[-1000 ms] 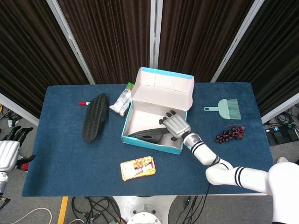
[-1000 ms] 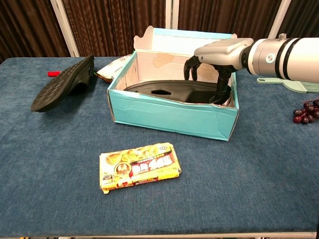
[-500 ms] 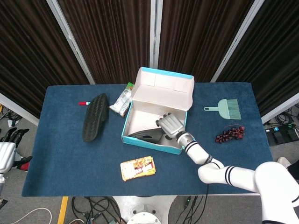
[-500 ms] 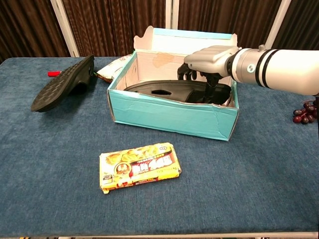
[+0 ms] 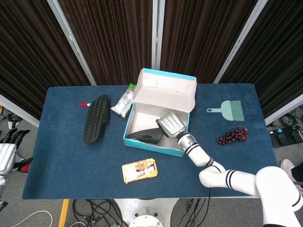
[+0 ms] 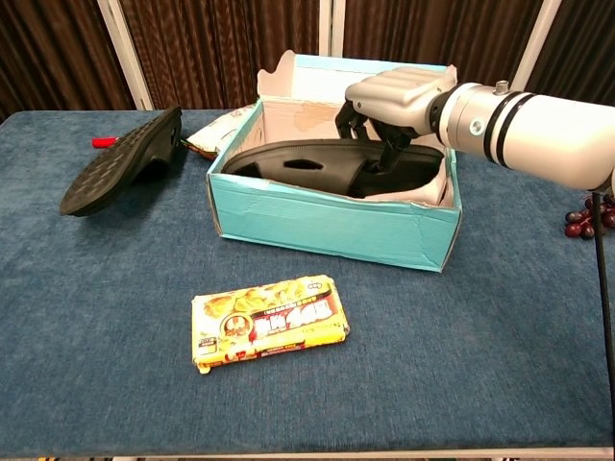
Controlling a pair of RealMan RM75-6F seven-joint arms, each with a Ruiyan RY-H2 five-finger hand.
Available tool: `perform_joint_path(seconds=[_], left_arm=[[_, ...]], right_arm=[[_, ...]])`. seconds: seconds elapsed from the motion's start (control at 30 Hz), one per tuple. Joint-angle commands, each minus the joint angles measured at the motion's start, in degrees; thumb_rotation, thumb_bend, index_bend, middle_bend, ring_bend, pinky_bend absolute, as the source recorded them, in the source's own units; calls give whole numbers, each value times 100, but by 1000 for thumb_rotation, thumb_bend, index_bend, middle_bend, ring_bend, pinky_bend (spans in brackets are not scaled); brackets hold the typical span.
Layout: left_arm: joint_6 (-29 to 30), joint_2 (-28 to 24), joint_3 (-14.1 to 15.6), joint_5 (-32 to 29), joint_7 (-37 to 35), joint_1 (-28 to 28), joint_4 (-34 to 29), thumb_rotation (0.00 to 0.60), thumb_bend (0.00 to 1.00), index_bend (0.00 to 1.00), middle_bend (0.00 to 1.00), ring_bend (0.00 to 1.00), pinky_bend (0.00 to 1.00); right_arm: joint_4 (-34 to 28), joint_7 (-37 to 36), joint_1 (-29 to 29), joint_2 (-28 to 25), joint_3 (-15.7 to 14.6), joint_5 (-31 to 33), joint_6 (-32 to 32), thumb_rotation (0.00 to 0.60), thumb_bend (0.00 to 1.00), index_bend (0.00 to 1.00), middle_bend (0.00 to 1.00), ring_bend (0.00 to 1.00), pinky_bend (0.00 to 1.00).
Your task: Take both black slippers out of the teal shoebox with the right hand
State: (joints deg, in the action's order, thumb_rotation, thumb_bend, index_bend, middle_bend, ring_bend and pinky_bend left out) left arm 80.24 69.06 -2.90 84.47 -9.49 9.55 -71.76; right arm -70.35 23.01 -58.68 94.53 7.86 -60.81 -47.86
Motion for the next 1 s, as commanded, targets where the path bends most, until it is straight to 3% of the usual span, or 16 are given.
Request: perform_joint_path(seconds=[0.03,0.33,0.6,0.73,0.87,1.0], left_arm=[[-3,-9,-5,7,8,10,-11,600,109,159,193,100,364],[23,-56,-34,39,85,49,-143,600,110,159,193,100,365],[50,-115,-56,114,259,115,-378,600,109,159,193,100,365],[61,-139,-66,144,359,146,-510,600,110,159,193,100,365],[50,-136,-69,159,446,176,-616,600,109,159,193,100,365],[26,-129,-49,168,506,188,-647,600,109,159,193,100,365]], right_arm=[[-49,-128,71,-58,92,-167,-172,600,442,836,739,618,701],[-637,-472,368,-532,448,-645,-1001,600,445,840,741,619,701],[-1601,-506,864,-1474,543,-1069,-1733,600,444,842,741,619,701],[-2132,-245,1142,-2067,398,-1025,-1747,600,447,843,741,618,701],[-2680,309,1392,-2666,99,-598,-1460,600,455,845,740,618,701],[-2808,416,1689,-2870,-84,-482,-1595,600,453,844,740,618,701]])
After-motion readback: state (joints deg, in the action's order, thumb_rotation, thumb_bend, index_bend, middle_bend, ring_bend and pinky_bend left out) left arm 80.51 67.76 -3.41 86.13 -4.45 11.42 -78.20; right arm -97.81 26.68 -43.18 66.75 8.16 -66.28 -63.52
